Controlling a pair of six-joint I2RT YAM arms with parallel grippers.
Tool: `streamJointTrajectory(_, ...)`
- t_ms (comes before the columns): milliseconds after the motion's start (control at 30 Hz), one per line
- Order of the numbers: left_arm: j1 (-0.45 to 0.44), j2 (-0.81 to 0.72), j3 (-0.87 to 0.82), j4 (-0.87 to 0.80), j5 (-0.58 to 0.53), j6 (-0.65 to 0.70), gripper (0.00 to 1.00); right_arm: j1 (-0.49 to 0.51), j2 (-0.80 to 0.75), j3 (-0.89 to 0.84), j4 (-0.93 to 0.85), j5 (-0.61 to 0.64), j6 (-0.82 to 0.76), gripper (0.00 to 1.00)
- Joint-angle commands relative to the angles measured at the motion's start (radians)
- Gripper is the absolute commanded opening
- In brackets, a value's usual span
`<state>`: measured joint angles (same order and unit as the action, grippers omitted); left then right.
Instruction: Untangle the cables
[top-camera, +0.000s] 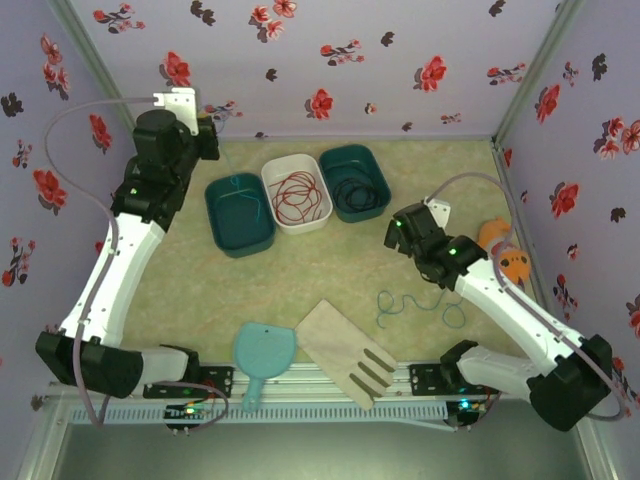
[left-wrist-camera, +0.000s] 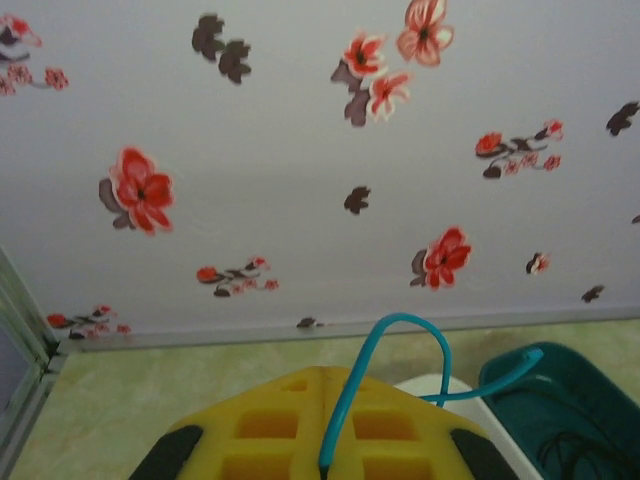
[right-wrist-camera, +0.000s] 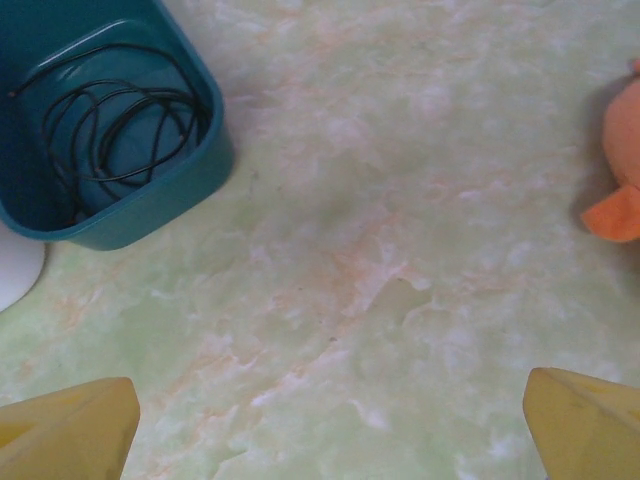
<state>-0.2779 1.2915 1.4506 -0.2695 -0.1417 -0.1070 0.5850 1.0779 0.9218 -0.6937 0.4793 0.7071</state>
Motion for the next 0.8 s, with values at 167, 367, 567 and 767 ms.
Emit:
streamJointTrajectory(167, 0.015, -0.037, -0.177, 0.009, -0.022, -0.078, 0.0, -0.047, -0.084, -0.035, -0.187, 0.095, 0.135, 0.99)
streamJointTrajectory(367, 0.016, 0.009, -0.277, -0.072, -0.012, -0.181, 0.0, -0.072, -0.116, -0.05, -0.363, 0.133, 0.243, 0.96)
streamJointTrajectory(567, 0.012, 0.113, -0.313, -0.139, 0.02, -0.242, 0.0, -0.11, -0.179, -0.112, -0.429, 0.109, 0.334, 0.89)
streamJointTrajectory(767, -0.013, 0.229, -0.307, -0.158, 0.032, -0.241, 0.0, -0.166, -0.227, -0.158, -0.461, 0.065, 0.385, 0.83)
